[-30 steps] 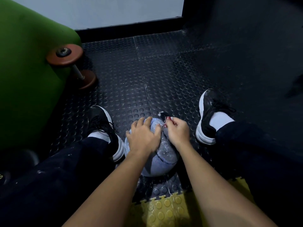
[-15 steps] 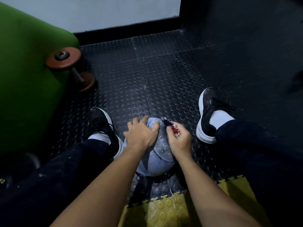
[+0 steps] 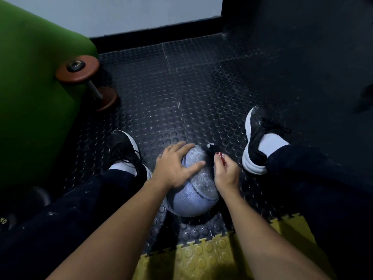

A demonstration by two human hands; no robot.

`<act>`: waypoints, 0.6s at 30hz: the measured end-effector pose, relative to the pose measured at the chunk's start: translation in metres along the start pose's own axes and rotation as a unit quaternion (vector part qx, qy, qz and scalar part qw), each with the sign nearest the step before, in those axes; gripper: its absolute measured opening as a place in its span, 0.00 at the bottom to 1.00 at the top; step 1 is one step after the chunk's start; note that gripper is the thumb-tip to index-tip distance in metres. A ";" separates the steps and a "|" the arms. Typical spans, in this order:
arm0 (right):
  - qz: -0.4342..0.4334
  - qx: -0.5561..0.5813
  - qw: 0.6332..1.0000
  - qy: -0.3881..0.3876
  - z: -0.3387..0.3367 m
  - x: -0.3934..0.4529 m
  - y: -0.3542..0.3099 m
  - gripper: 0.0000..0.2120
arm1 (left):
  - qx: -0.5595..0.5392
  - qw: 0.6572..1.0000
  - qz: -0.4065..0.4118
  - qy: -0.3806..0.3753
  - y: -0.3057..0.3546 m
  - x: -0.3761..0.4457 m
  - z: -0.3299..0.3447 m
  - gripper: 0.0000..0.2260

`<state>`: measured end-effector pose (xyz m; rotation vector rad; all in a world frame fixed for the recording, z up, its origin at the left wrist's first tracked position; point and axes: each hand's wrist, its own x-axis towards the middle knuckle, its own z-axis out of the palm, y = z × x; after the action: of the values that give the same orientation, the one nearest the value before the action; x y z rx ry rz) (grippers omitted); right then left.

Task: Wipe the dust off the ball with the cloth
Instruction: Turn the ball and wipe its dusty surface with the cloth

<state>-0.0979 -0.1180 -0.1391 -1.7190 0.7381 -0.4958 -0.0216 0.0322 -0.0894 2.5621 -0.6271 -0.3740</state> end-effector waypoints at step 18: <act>0.143 -0.031 0.988 0.056 -0.001 0.003 -0.004 0.16 | -0.036 0.997 -0.068 0.025 0.002 0.007 0.001 0.27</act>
<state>-0.0949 -0.1200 -0.1348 -1.6179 1.0734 -0.3758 -0.0170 0.0264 -0.0902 2.5436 -0.4150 -0.3684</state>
